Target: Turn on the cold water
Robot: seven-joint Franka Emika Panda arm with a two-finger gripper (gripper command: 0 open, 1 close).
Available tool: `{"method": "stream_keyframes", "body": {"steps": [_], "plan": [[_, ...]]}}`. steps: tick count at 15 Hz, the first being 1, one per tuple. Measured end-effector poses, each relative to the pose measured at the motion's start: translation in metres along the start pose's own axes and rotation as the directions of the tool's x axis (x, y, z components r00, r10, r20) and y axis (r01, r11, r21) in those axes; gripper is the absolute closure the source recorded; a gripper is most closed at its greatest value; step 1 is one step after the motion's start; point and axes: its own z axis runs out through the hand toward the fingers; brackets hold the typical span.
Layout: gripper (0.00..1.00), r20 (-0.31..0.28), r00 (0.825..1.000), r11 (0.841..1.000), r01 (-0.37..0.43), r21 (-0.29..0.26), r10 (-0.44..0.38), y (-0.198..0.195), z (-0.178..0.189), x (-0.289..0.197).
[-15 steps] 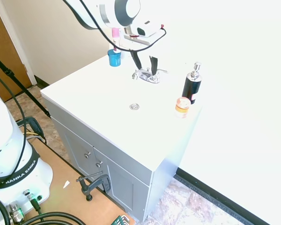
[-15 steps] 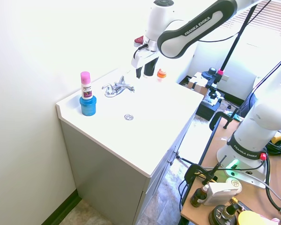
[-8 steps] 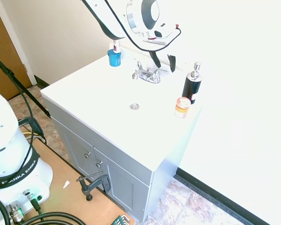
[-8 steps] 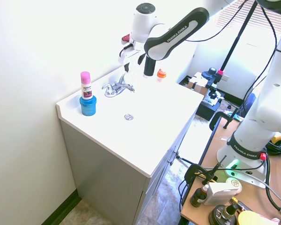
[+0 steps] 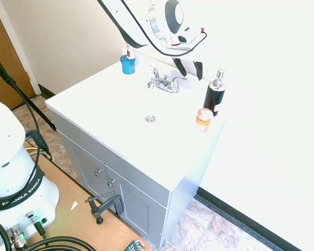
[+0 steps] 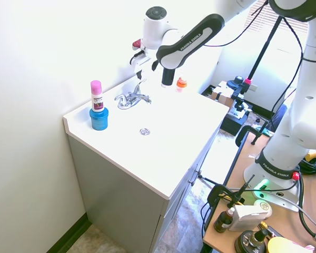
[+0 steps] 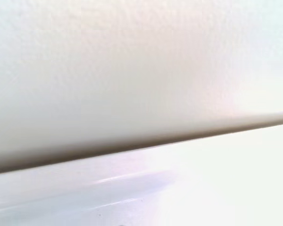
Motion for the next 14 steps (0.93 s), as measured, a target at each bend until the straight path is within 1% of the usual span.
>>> {"method": "stream_keyframes", "body": {"steps": [3, 6, 8, 11, 14], "plan": [[0.0, 0.012, 1.0, 1.0, 0.001, -0.016, 0.0, 0.002, 0.007, -0.003], [0.0, 0.072, 0.997, 0.998, 0.023, -0.053, -0.019, 0.007, 0.01, -0.005], [0.0, 0.109, 0.994, 0.997, 0.039, -0.068, -0.031, 0.009, 0.011, -0.006], [0.0, 0.18, 0.983, 0.994, 0.057, -0.091, -0.04, 0.015, 0.014, -0.009], [0.0, 0.205, 0.978, 0.995, 0.053, -0.089, -0.034, 0.02, 0.008, -0.008]]}}
